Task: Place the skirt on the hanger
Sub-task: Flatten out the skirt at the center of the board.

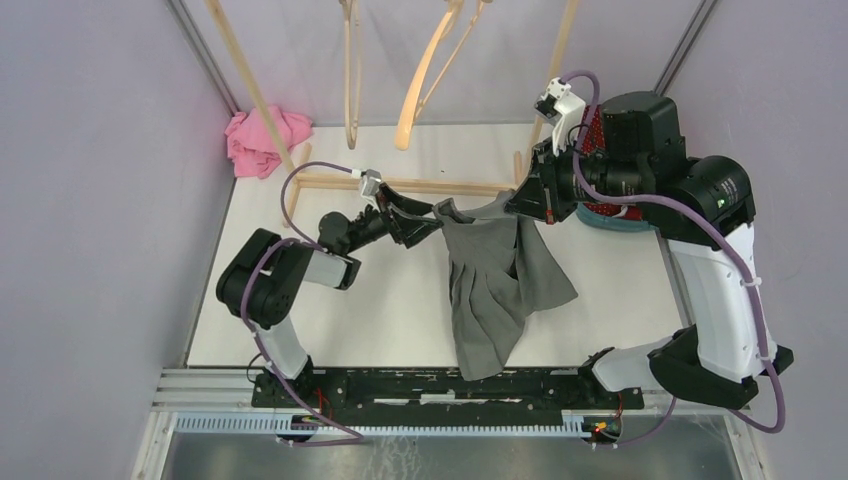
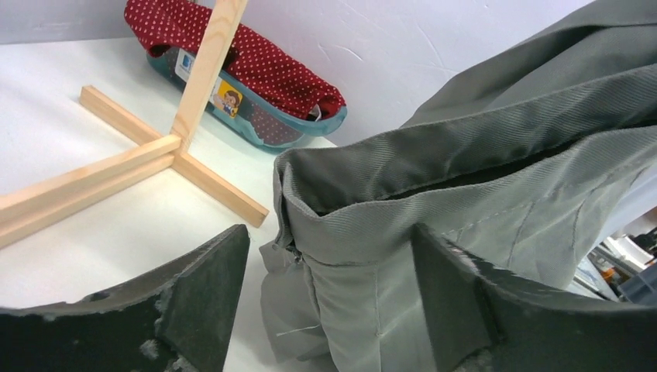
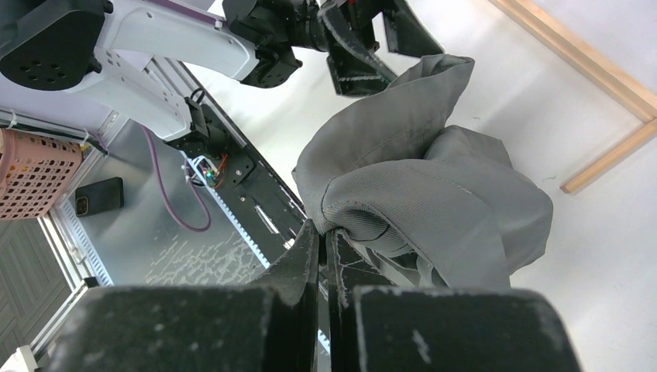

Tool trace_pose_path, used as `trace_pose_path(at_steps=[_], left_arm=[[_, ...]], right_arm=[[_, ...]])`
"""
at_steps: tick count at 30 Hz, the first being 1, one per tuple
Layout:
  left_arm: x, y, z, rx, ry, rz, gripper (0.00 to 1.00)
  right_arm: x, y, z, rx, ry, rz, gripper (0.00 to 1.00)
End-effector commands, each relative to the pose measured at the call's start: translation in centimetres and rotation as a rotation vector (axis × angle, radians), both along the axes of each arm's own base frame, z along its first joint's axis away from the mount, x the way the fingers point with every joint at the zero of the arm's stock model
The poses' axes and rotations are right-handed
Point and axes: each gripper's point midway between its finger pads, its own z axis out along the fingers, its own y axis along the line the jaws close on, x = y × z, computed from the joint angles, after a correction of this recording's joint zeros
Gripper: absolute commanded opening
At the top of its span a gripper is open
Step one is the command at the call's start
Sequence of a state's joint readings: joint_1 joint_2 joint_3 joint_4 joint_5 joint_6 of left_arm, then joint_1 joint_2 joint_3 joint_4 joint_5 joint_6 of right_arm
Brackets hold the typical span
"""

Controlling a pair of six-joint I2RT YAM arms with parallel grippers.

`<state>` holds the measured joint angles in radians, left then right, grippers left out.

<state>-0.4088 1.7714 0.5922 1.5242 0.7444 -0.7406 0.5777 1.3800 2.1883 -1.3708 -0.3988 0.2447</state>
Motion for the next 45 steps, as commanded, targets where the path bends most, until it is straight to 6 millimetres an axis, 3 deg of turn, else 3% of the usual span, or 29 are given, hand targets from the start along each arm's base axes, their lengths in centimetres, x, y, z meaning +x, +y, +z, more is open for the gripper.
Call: trace_pose_path(at_steps=[1, 4, 7, 8, 16, 24, 29, 39, 42, 45], left_arm=[[-0.9, 0.1, 4.8, -0.090, -0.213, -0.040, 0.66], [-1.2, -0.5, 4.7, -0.076, -0.212, -0.106, 0.31], [-1.6, -0.5, 4.6, -0.072, -0.206, -0.128, 0.08], [-1.7, -0.4, 4.6, -0.071, -0.207, -0.124, 0.04], [-2.9, 1.5, 5.1, -0.018, -0.185, -0.068, 0.03], [-1.5, 4.5, 7.2, 0.253, -0.088, 0.177, 0.03], [0.2, 6.9, 11.3, 0.332, -0.058, 0.355, 0.03], [4.1, 11.8, 17.2, 0.399, -0.067, 0.707, 0.03], [3.7, 12.7, 18.9, 0.373, -0.116, 0.760, 0.03], [3.1, 13.7, 19.6, 0.363, -0.144, 0.801, 0.03]], right_arm=[[0.2, -0.3, 1.8, 0.038, -0.087, -0.013, 0.01], [0.4, -0.4, 1.5, 0.031, -0.089, -0.024, 0.01], [0.7, -0.7, 1.3, 0.022, -0.095, -0.040, 0.01], [0.7, -0.8, 1.2, 0.018, -0.096, -0.050, 0.01], [1.8, -1.8, 1.5, -0.016, -0.133, -0.120, 0.01], [5.8, -2.4, 0.9, -0.066, -0.148, -0.248, 0.01], [9.7, -1.3, 1.7, -0.003, -0.144, -0.302, 0.01], [20.1, -1.0, 4.1, 0.213, -0.167, -0.353, 0.01], [21.1, -1.4, 3.7, 0.225, -0.198, -0.341, 0.01], [21.1, -1.3, 0.9, 0.223, -0.166, -0.324, 0.01]])
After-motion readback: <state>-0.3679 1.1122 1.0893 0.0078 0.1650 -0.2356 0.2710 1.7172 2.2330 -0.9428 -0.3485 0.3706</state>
